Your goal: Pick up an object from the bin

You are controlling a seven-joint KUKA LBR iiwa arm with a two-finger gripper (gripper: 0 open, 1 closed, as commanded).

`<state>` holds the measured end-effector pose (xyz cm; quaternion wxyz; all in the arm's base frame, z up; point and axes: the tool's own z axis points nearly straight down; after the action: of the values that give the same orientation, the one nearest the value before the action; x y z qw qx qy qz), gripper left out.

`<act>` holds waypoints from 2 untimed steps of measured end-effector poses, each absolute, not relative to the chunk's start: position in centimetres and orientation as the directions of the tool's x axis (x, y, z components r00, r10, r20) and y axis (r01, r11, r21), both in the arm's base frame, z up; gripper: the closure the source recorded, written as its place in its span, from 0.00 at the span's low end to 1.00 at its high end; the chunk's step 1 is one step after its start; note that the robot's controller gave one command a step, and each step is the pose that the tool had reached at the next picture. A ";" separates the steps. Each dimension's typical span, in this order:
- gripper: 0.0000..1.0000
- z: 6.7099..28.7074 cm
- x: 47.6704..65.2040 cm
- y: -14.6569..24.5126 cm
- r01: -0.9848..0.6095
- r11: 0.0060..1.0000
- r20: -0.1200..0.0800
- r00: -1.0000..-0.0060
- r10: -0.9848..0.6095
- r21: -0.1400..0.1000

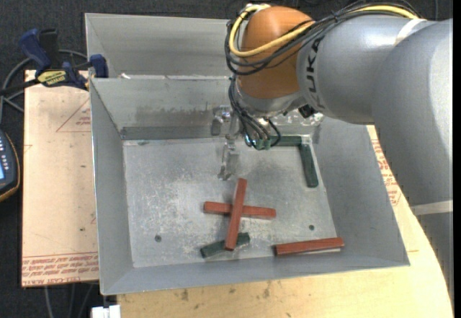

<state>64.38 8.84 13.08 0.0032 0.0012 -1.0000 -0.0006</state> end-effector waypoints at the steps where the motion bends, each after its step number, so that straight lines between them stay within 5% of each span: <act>1: 0.00 6.8 58.1 5.5 0.097 0.995 0.006 -0.995 0.097 0.002; 2: 0.00 7.1 57.7 11.5 0.040 0.999 -0.004 -0.999 0.040 0.004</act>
Offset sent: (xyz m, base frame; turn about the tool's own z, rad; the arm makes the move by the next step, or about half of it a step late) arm -0.0609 -0.0337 -0.0608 0.0979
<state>57.68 11.46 7.14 -0.0019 -0.0201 -0.9998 -0.0018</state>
